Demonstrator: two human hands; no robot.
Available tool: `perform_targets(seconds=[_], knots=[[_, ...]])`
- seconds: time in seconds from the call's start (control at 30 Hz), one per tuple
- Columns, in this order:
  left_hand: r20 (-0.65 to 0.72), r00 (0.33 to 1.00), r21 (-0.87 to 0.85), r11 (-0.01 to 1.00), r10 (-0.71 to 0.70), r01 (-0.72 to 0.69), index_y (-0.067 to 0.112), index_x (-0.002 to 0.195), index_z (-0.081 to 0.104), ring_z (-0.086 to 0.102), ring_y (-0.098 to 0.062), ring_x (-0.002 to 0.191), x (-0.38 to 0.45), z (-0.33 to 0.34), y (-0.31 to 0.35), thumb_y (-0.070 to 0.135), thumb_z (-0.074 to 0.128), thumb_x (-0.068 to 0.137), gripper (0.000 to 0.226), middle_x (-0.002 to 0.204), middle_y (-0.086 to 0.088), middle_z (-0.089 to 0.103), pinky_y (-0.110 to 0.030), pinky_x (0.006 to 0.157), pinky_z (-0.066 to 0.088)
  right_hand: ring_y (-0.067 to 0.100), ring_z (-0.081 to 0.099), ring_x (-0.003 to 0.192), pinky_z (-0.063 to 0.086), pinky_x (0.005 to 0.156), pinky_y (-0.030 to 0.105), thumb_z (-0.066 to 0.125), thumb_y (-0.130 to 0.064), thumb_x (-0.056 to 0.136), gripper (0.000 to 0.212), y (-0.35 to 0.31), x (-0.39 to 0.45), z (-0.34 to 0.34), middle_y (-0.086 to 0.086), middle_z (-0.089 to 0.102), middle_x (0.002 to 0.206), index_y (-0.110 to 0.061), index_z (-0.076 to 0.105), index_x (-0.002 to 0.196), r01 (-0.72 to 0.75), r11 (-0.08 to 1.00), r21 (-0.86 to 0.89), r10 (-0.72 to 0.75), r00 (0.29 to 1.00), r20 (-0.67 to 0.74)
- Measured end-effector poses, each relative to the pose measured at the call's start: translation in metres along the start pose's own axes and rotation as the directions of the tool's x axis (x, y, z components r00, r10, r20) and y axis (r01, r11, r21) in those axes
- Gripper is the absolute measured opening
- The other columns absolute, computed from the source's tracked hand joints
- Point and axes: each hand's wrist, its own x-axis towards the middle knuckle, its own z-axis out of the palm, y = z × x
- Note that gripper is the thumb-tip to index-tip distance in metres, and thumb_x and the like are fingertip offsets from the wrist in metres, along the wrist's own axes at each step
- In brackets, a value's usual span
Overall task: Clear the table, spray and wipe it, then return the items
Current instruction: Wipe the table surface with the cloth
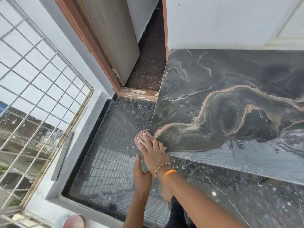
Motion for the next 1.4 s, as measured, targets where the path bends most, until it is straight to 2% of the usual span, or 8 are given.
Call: perform_targets(seconds=[0.2, 0.43, 0.63, 0.8, 1.0, 1.13, 1.27, 1.4], knots=[[-0.045, 0.999, 0.175, 0.985, 0.023, -0.015, 0.006, 0.143, 0.027, 0.028, -0.022, 0.138, -0.022, -0.005, -0.01, -0.023, 0.037, 0.078, 0.072, 0.143, -0.009, 0.038, -0.038, 0.116, 0.023, 0.035, 0.05, 0.115, 0.043, 0.092, 0.046, 0.063, -0.007, 0.076, 0.063, 0.051, -0.048, -0.011, 0.0, 0.035, 0.151, -0.032, 0.047, 0.132, 0.175, 0.982, -0.074, -0.181, 0.98, -0.086], [0.076, 0.98, 0.32, 0.927, 0.182, -0.197, 0.013, 0.147, 0.022, 0.022, -0.019, 0.14, -0.028, 0.019, 0.008, -0.017, 0.046, 0.08, 0.077, 0.148, -0.006, 0.027, -0.026, 0.115, 0.021, 0.027, 0.056, 0.091, 0.044, 0.073, 0.039, 0.073, -0.019, 0.073, 0.057, 0.134, -0.117, -0.029, -0.002, 0.047, 0.144, -0.033, 0.057, 0.125, -0.26, 0.961, -0.093, 0.233, 0.945, -0.229], [0.122, 0.97, 0.358, 0.902, 0.212, -0.242, 0.018, 0.148, 0.014, 0.009, -0.014, 0.144, -0.028, 0.028, 0.008, -0.01, 0.05, 0.085, 0.078, 0.156, 0.0, 0.011, -0.015, 0.104, 0.011, 0.037, 0.039, 0.102, 0.034, 0.087, 0.047, 0.055, -0.019, 0.087, 0.048, 0.202, -0.17, -0.037, 0.007, 0.032, 0.151, -0.026, 0.049, 0.134, -0.719, 0.688, 0.095, 0.712, 0.645, -0.277], [0.15, 0.971, 0.349, 0.909, 0.185, -0.227, 0.016, 0.149, 0.013, 0.007, -0.013, 0.144, -0.023, 0.022, 0.008, -0.007, 0.053, 0.084, 0.079, 0.157, 0.0, 0.014, -0.024, 0.113, 0.008, 0.043, 0.04, 0.104, 0.032, 0.089, 0.052, 0.059, -0.014, 0.081, 0.052, 0.161, -0.151, -0.025, 0.025, 0.033, 0.145, -0.012, 0.05, 0.133, -0.826, 0.478, 0.298, 0.869, 0.395, -0.299], [0.215, 0.944, 0.377, 0.87, 0.252, -0.318, 0.01, 0.148, 0.016, 0.013, -0.018, 0.144, -0.027, 0.018, 0.009, -0.005, 0.054, 0.086, 0.074, 0.155, -0.005, 0.018, -0.027, 0.114, 0.012, 0.036, 0.05, 0.096, 0.042, 0.077, 0.043, 0.065, -0.026, 0.075, 0.057, 0.073, -0.092, -0.015, 0.022, 0.043, 0.14, -0.016, 0.05, 0.129, -0.664, 0.726, 0.181, 0.687, 0.685, -0.241], [0.247, 0.938, 0.382, 0.866, 0.243, -0.324, 0.009, 0.147, 0.015, 0.011, -0.019, 0.144, -0.035, 0.023, 0.004, -0.015, 0.045, 0.084, 0.074, 0.156, -0.007, 0.017, -0.032, 0.118, 0.013, 0.034, 0.05, 0.106, 0.041, 0.084, 0.044, 0.06, -0.022, 0.078, 0.053, 0.041, -0.07, -0.01, 0.012, 0.038, 0.147, -0.023, 0.047, 0.13, -0.308, 0.95, 0.053, 0.312, 0.937, -0.159], [0.256, 0.937, 0.406, 0.853, 0.239, -0.329, 0.01, 0.148, 0.014, 0.012, -0.02, 0.144, -0.044, 0.033, 0.004, -0.015, 0.044, 0.085, 0.074, 0.155, -0.009, 0.017, -0.035, 0.118, 0.016, 0.034, 0.035, 0.119, 0.029, 0.094, 0.047, 0.048, -0.02, 0.09, 0.053, 0.064, -0.081, -0.011, 0.001, 0.02, 0.156, -0.03, 0.034, 0.14, -0.094, 0.995, 0.014, 0.095, 0.991, -0.091], [0.352, 0.866, 0.467, 0.736, 0.355, -0.491, 0.01, 0.148, 0.014, 0.009, -0.018, 0.145, -0.054, 0.053, 0.009, -0.014, 0.042, 0.086, 0.072, 0.156, -0.007, 0.014, -0.03, 0.119, 0.014, 0.031, 0.043, 0.112, 0.034, 0.089, 0.043, 0.048, -0.025, 0.089, 0.051, 0.12, -0.127, -0.018, -0.004, 0.023, 0.156, -0.037, 0.037, 0.138, -0.175, 0.984, -0.031, 0.169, 0.975, -0.141]])
